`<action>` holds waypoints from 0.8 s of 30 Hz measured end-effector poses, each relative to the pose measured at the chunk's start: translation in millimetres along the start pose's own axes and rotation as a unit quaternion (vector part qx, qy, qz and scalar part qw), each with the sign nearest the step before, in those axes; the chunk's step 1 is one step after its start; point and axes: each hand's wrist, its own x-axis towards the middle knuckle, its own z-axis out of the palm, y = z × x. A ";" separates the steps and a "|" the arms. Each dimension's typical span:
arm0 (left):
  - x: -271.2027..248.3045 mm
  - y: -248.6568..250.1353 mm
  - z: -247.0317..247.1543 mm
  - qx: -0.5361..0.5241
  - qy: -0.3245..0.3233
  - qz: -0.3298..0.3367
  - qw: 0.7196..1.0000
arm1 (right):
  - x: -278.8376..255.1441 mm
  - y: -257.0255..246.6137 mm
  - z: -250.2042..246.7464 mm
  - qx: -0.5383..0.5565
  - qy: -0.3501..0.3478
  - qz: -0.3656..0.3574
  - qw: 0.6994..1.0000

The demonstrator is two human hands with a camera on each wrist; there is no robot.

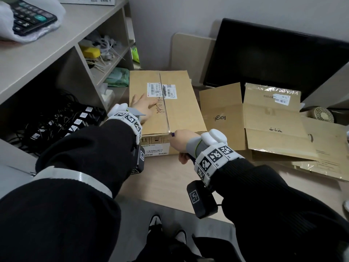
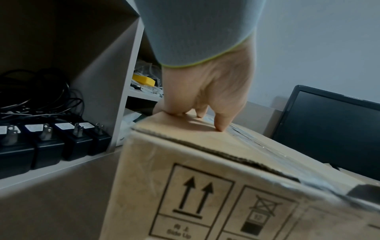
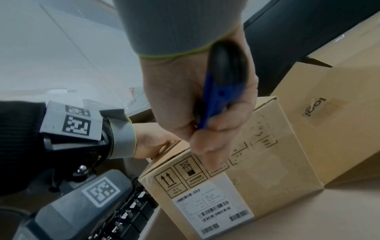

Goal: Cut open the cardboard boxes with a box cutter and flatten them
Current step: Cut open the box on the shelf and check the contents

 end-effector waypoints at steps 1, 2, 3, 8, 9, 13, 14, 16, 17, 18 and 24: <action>-2.2 1.1 -0.2 0.010 -0.013 -0.003 1.000 | -3.6 1.8 0.1 0.023 0.015 -0.011 1.000; -5.0 1.3 0.5 0.024 -0.016 -0.005 1.000 | -5.5 3.4 0.2 0.035 0.028 -0.031 0.999; -9.7 3.7 0.6 0.035 -0.019 -0.009 0.999 | -5.3 6.6 0.4 0.019 0.047 -0.051 0.997; -35.1 9.2 11.3 0.053 -0.019 -0.032 0.998 | 7.8 18.5 7.3 -0.127 0.148 -0.124 0.973; -38.8 10.2 12.6 0.068 -0.015 -0.034 0.997 | 10.2 19.8 7.6 -0.140 0.160 -0.129 0.969; -46.3 10.2 14.3 0.089 -0.006 -0.024 0.996 | 14.4 22.3 8.1 -0.168 0.186 -0.151 0.956; -46.5 8.5 14.5 0.085 -0.006 -0.023 0.996 | 14.7 21.6 8.5 -0.171 0.189 -0.162 0.953; -48.3 8.1 14.0 0.083 -0.009 -0.023 0.996 | 15.0 19.9 10.3 -0.176 0.188 -0.175 0.950; -48.6 7.8 13.3 0.085 -0.007 -0.023 0.996 | 14.9 18.7 11.4 -0.177 0.189 -0.181 0.949; -47.9 7.2 14.1 0.086 -0.006 -0.024 0.996 | 14.8 18.3 12.1 -0.178 0.189 -0.186 0.948; -47.7 8.5 15.0 0.084 -0.010 -0.026 0.996 | 20.0 20.4 13.6 -0.180 0.185 -0.193 0.946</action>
